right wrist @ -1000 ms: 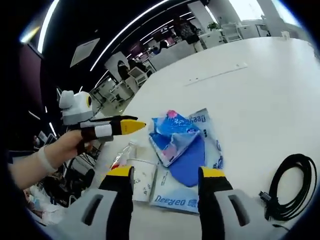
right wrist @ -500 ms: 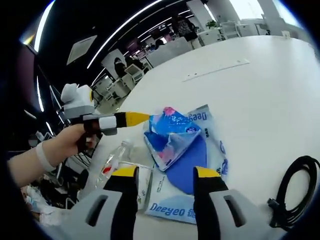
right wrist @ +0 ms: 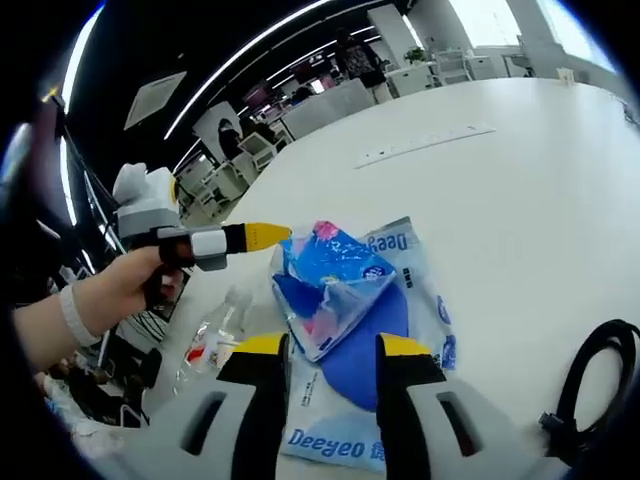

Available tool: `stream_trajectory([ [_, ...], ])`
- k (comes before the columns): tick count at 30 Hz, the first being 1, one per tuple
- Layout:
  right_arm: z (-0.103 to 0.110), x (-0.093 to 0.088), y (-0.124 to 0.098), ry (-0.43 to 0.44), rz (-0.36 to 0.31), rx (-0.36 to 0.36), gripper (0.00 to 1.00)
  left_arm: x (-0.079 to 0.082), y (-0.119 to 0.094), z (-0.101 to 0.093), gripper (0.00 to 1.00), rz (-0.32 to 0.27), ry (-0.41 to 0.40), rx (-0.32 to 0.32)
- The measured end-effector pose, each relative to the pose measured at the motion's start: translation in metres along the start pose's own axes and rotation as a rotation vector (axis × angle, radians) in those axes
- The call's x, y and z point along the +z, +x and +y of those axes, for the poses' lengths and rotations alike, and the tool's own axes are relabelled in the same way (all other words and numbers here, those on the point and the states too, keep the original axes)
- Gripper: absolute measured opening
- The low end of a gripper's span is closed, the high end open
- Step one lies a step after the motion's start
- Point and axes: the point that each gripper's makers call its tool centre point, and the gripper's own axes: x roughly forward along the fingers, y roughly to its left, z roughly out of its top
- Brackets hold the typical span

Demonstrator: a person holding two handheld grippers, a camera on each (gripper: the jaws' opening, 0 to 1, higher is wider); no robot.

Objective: Arrange the tabletop items into an orderly group along one side of the table until the central work area is clear of visible clutter.

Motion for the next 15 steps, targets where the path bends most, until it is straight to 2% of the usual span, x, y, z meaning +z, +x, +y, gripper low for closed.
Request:
stream_trajectory([
  [4,0.006,0.003,0.009,-0.004,0.0,0.002,0.28,0.0,0.002,-0.003,0.34,0.006,-0.005,-0.016],
  [6,0.007,0.003,0.013,-0.005,0.008,-0.002,0.26,0.0,0.003,-0.004,0.35,0.005,-0.015,-0.021],
  [10,0.003,0.005,0.016,-0.035,0.004,-0.035,0.23,0.0,0.004,-0.007,0.32,0.013,-0.012,-0.025],
  [12,0.006,0.006,0.018,0.007,0.001,-0.017,0.23,0.0,0.004,-0.007,0.31,0.014,-0.01,-0.026],
  [15,0.003,0.005,0.021,-0.03,0.012,-0.033,0.23,-0.002,0.005,-0.007,0.27,0.025,-0.008,-0.031],
])
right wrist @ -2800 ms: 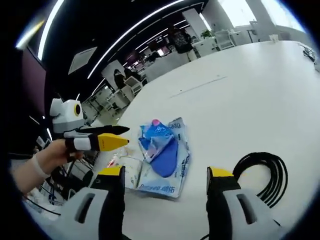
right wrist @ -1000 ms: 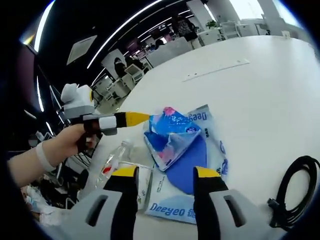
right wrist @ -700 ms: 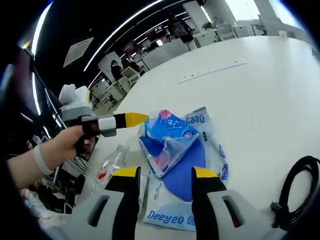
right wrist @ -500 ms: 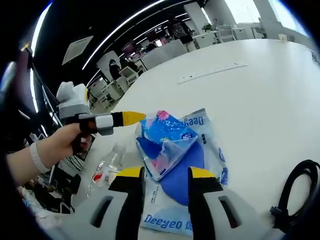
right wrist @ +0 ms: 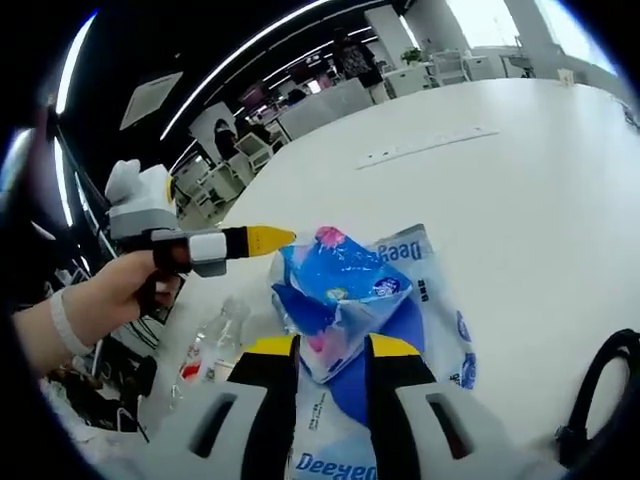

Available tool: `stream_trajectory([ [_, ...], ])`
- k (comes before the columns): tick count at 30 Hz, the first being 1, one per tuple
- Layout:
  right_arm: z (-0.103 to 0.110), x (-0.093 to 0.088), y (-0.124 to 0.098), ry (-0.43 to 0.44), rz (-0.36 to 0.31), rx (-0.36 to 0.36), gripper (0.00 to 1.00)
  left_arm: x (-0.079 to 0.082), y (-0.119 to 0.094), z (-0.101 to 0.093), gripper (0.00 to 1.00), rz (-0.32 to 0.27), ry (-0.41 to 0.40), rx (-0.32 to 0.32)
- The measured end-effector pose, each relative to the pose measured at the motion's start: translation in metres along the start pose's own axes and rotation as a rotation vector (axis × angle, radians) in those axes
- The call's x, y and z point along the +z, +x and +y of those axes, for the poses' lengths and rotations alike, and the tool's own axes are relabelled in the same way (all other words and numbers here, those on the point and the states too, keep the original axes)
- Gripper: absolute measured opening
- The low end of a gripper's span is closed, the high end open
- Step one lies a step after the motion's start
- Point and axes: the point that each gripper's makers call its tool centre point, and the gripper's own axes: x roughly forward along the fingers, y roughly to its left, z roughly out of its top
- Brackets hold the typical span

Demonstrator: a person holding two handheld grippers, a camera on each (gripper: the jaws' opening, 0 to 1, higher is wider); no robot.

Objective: Arrange the tabletop items into an orderly group along one side of the table until the central work area is clear of visible clutter.

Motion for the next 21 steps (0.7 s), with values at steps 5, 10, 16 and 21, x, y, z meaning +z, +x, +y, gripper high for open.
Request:
stream_trajectory([
  [5,-0.0036,0.0018,0.0014,0.02,-0.003,-0.005,0.23,-0.002,0.0015,0.0005,0.25,0.011,-0.006,0.001],
  [10,-0.0054,0.0049,0.0031,0.008,-0.008,-0.018,0.21,-0.0055,0.0016,0.0003,0.23,0.022,-0.013,-0.003],
  [16,-0.0039,0.0007,0.0066,0.002,0.008,-0.021,0.2,-0.0055,0.0018,-0.0018,0.16,0.022,-0.025,-0.014],
  [21,-0.0032,-0.0009,0.0069,0.003,0.007,-0.023,0.2,-0.0062,0.0006,-0.003,0.12,0.022,-0.035,-0.02],
])
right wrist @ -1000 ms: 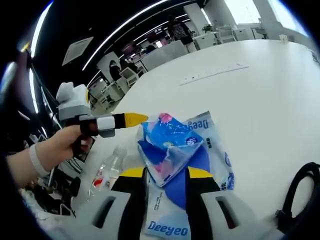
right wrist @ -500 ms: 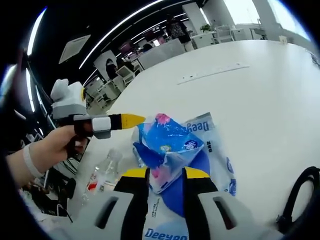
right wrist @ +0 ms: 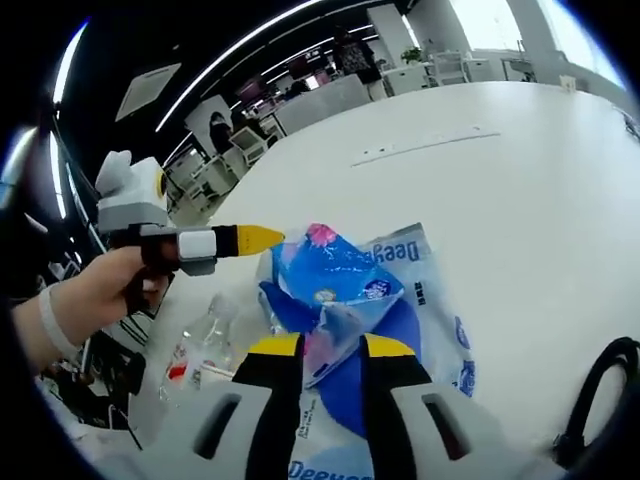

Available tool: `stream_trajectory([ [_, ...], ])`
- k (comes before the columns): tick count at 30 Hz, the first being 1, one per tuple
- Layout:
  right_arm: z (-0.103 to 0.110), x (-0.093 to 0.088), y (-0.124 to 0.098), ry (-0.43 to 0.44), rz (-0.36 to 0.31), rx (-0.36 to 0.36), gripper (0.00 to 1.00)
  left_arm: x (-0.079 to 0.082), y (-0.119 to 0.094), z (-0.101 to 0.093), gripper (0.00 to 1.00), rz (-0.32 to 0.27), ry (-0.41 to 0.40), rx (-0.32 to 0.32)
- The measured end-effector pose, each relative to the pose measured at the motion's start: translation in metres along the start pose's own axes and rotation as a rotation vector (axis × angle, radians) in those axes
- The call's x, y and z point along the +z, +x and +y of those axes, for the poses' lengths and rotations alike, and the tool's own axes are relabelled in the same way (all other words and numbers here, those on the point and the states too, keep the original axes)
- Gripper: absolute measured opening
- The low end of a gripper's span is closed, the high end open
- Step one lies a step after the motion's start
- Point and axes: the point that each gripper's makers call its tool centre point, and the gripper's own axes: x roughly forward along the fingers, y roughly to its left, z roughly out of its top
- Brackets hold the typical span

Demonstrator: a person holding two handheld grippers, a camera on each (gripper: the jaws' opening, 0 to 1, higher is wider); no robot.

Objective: Arrange the tabletop items into an orderly group along one side of the table until the central work area is clear of visible clutter.

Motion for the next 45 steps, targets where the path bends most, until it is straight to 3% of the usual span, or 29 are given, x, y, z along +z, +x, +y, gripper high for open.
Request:
stream_trajectory([
  [7,-0.003,0.001,0.002,-0.012,-0.001,-0.021,0.2,-0.004,-0.004,0.002,0.05,0.008,-0.015,-0.005],
  [14,-0.007,0.0,0.001,-0.016,-0.004,-0.034,0.09,-0.007,-0.007,0.004,0.0,0.015,-0.027,-0.01],
  [24,-0.014,0.002,-0.001,-0.031,-0.017,-0.05,0.01,-0.011,-0.008,0.006,0.0,0.031,-0.05,-0.012],
  [38,-0.021,0.009,-0.008,-0.041,-0.034,-0.058,0.0,-0.012,-0.013,0.001,0.0,0.042,-0.048,-0.022],
  [45,-0.025,0.021,-0.02,-0.034,-0.075,-0.065,0.0,-0.001,-0.022,-0.01,0.0,0.008,-0.053,-0.038],
])
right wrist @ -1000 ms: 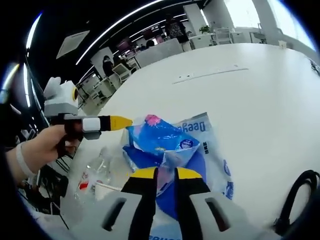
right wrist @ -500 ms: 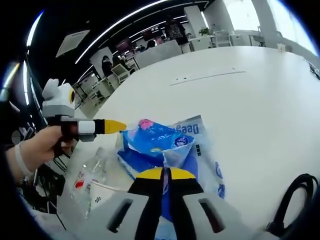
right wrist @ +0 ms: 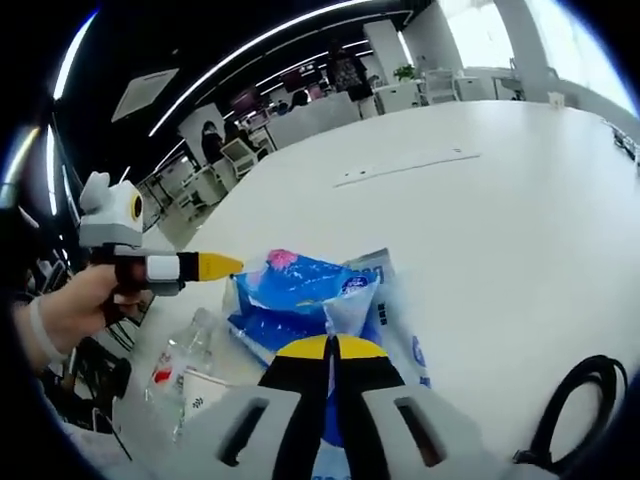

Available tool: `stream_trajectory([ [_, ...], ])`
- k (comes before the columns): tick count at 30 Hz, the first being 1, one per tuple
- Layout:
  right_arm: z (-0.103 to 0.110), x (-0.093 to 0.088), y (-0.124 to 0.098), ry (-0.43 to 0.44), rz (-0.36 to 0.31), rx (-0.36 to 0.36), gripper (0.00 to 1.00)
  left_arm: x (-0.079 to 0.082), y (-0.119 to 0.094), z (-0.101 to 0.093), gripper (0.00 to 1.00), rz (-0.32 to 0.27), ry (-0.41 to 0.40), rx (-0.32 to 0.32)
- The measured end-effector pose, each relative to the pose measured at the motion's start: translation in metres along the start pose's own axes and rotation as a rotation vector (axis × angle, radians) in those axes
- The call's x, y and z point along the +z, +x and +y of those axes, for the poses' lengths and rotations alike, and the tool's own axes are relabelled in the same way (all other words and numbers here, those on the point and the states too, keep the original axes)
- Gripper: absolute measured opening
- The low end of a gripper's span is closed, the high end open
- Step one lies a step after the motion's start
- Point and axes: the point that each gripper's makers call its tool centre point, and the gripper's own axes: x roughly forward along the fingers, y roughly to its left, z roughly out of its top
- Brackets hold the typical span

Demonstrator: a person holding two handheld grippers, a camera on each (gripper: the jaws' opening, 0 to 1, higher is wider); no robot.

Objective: Arrange the tabletop items into an orderly group along one side of the table until the central work area is clear of visible clutter.

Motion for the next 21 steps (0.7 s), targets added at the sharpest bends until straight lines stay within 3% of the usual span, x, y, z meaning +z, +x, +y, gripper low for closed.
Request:
stream_trajectory([
  [15,-0.016,0.024,-0.035,-0.011,-0.071,-0.028,0.0,0.012,-0.013,-0.039,0.0,-0.049,-0.001,-0.035],
  [21,-0.026,0.032,-0.053,-0.033,-0.087,-0.044,0.0,0.014,-0.017,-0.067,0.0,-0.072,0.011,-0.065],
])
